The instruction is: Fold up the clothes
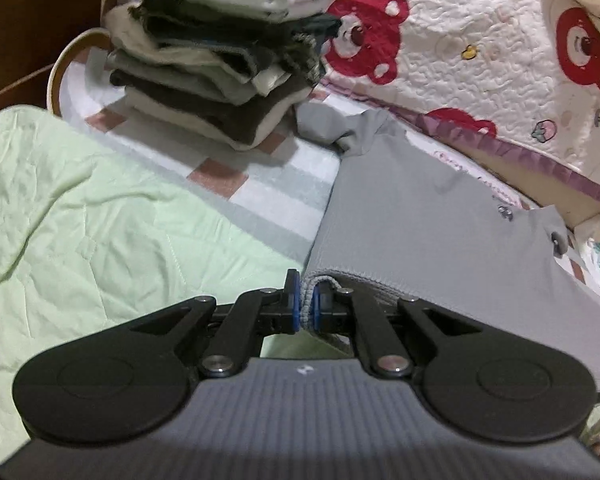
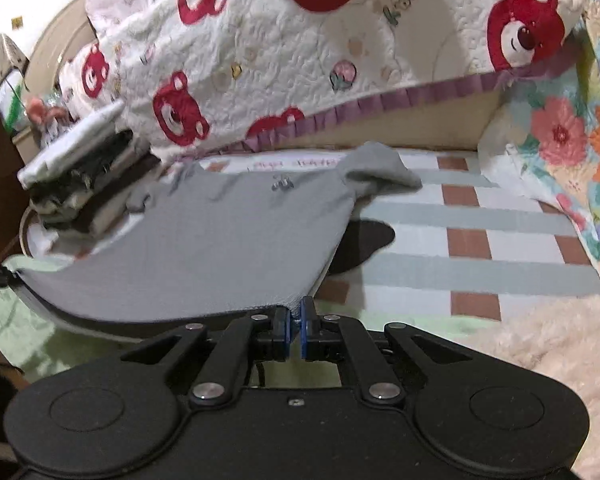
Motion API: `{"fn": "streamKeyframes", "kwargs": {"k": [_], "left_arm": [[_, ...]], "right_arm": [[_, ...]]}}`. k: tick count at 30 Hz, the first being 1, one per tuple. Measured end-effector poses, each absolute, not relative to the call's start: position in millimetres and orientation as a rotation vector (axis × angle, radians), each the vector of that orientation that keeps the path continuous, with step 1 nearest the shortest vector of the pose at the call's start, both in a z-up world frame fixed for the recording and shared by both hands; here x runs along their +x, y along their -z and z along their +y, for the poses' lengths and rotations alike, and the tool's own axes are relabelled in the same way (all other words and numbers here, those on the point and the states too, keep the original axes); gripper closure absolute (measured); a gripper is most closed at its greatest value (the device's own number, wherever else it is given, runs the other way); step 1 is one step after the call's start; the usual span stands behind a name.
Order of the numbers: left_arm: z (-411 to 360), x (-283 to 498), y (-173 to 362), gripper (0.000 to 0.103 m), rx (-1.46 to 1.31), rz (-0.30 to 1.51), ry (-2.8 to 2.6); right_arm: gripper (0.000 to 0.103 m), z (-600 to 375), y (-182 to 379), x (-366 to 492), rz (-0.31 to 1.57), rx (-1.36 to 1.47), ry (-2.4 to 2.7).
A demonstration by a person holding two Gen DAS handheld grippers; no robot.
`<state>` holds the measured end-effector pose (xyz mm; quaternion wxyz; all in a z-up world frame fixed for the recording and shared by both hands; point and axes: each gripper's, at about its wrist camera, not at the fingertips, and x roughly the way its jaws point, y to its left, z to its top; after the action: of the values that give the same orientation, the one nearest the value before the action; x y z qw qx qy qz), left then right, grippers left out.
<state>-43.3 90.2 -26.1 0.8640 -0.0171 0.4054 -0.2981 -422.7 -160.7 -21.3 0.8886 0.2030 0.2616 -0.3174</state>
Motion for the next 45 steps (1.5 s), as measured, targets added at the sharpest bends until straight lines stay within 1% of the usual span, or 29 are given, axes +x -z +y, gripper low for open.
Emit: {"fn": "streamKeyframes", "kwargs": {"k": [3, 7, 8, 14, 16, 18, 19, 20, 21, 22, 23, 27, 30, 31, 33, 34, 35, 36, 37, 39, 40, 42, 45], "left_arm": [[95.5, -40.7, 28.1, 0.097, -0.029, 0.881, 0.62], [106.4, -34.7, 47.5, 0.097, -0.103, 0.989, 0.622], [104.7, -32.5, 50.9, 0.097, -0.073, 1.024, 0.64], [79.6, -24.1, 59.0, 0.095, 0.292, 1.219, 0.724], [71.2, -21.3, 61.6, 0.095, 0.418, 1.279, 0.749], [62.8, -18.5, 64.3, 0.095, 0.545, 1.337, 0.772], [58.6, -17.1, 65.7, 0.093, 0.609, 1.365, 0.782], [55.7, -16.1, 59.7, 0.088, 0.634, 1.372, 0.8], [53.7, -14.7, 48.2, 0.085, 0.624, 1.37, 0.821], [51.0, -13.2, 36.1, 0.078, 0.608, 1.369, 0.843], [45.9, -12.7, 24.0, 0.074, 0.599, 1.361, 0.867], [10.9, -8.9, -17.9, 0.07, 0.612, 1.287, 0.946], [-34.7, 1.6, -38.0, 0.062, 0.58, 1.179, 0.996], [-54.9, 5.2, -39.1, 0.061, 0.576, 1.15, 1.01], [-101.7, 12.1, -33.7, 0.061, 0.583, 1.106, 1.037], [-125.1, 15.5, -31.0, 0.061, 0.587, 1.085, 1.05], [-148.5, 18.9, -28.3, 0.061, 0.59, 1.063, 1.063], [-171.9, 22.4, -25.6, 0.061, 0.594, 1.041, 1.076], [-195.3, 25.8, -22.9, 0.061, 0.597, 1.019, 1.088], [-240.9, 33.6, -12.4, 0.064, 0.61, 0.979, 1.091], [-262.5, 38.1, -1.3, 0.065, 0.596, 0.958, 1.082], [-296.1, 36.9, 14.3, 0.063, 0.512, 0.9, 1.114], [-337.2, 31.8, 44.6, 0.062, 0.452, 0.786, 1.134]], "right_arm": [[0.099, -155.6, 17.7, -424.2, 0.564, 0.407, 0.651], [0.099, -153.3, 30.2, -427.0, 0.614, 0.478, 0.646], [0.099, -152.2, 33.1, -427.1, 0.624, 0.494, 0.65], [0.098, -155.6, 54.6, -408.1, 0.817, 0.494, 0.561], [0.098, -159.9, 56.4, -404.7, 0.89, 0.495, 0.524], [0.098, -166.8, 54.4, -404.5, 0.92, 0.521, 0.492], [0.097, -170.8, 52.5, -405.1, 0.926, 0.54, 0.478], [0.096, -174.2, 50.6, -405.8, 0.93, 0.561, 0.458], [0.096, -175.8, 47.8, -407.7, 0.925, 0.587, 0.431], [0.094, -176.0, 44.0, -411.3, 0.906, 0.614, 0.407], [0.09, -177.0, 39.7, -415.2, 0.887, 0.644, 0.379], [0.088, -193.8, 15.0, -435.1, 0.792, 0.682, 0.351], [0.088, -229.6, -1.1, -437.7, 0.691, 0.647, 0.397], [0.087, -248.7, -2.7, -432.3, 0.666, 0.641, 0.42], [0.082, -289.1, -4.7, -419.4, 0.618, 0.638, 0.461], [0.081, -313.9, -2.9, -408.5, 0.599, 0.656, 0.476], [0.076, -338.6, -1.2, -397.6, 0.581, 0.674, 0.49], [0.069, -363.4, 2.6, -387.4, 0.562, 0.703, 0.504], [0.067, -388.2, 9.6, -378.4, 0.544, 0.748, 0.516], [0.056, -438.3, 27.5, -360.4, 0.508, 0.849, 0.538], [0.055, -460.4, 44.7, -353.5, 0.492, 0.925, 0.547], [0.055, -487.1, 78.7, -346.6, 0.448, 1.071, 0.577], [0.053, -501.3, 129.5, -342.7, 0.373, 1.22, 0.639]]}}
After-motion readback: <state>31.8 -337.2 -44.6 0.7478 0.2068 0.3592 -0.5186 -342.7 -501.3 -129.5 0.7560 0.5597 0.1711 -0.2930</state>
